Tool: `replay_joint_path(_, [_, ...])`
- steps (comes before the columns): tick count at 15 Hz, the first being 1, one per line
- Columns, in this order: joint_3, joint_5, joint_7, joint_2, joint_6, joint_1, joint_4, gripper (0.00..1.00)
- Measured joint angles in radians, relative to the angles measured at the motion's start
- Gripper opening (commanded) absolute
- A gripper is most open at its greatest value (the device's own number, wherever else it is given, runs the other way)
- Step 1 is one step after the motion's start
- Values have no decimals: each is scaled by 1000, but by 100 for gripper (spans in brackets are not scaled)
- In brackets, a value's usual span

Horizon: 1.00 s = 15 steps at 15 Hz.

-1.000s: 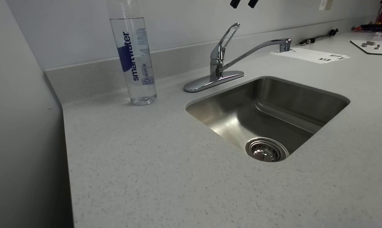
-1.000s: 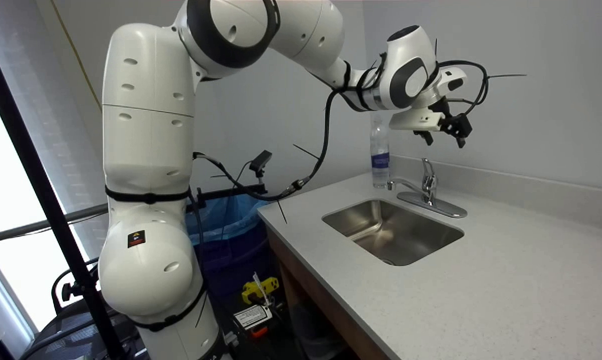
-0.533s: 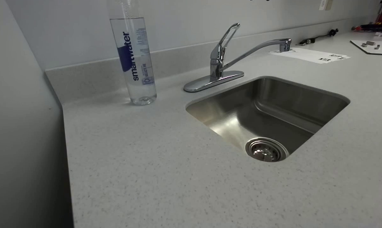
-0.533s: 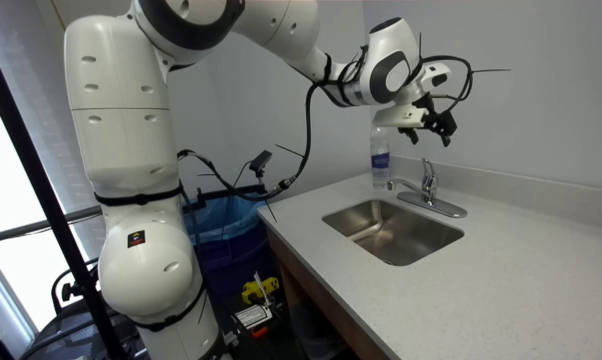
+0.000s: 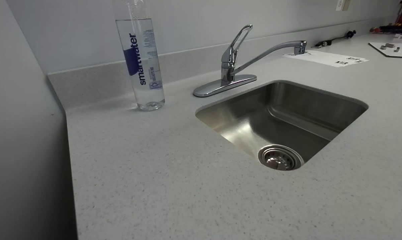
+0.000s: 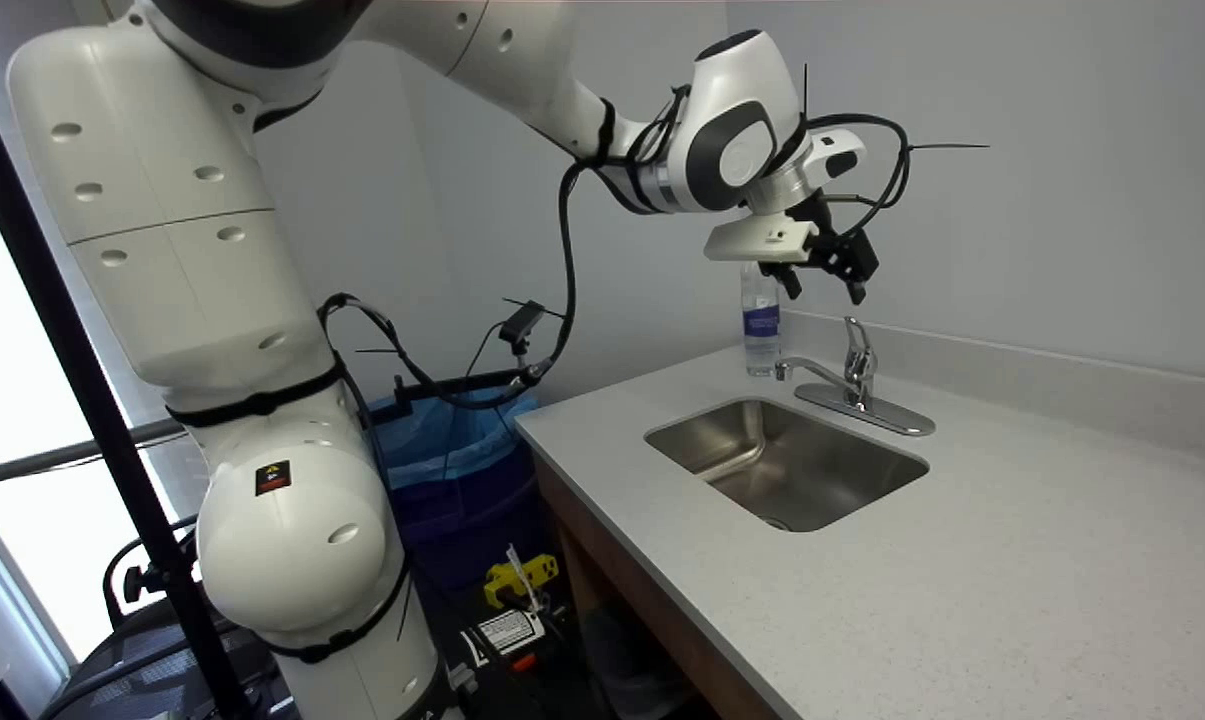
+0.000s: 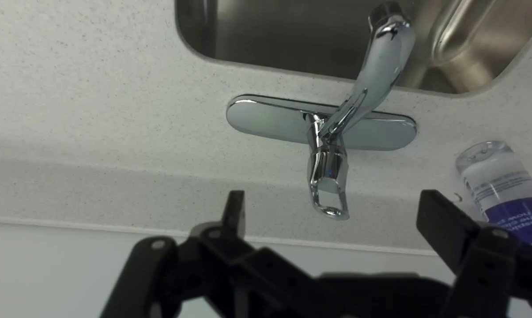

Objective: Turn the tap handle up

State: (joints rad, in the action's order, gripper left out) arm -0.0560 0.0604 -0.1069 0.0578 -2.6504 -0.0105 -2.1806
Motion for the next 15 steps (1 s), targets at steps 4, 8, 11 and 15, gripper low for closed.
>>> replay_joint_path(4, [2,9,-20,90,-1,-4,-87,100])
replay_joint_path(8, [5,9,-22,161,-2,-9,-150,100])
replay_joint_path(11, [8,9,-22,197,-2,-9,-186,100])
replay_joint_path(15, [9,9,-22,211,-3,-10,-202,100])
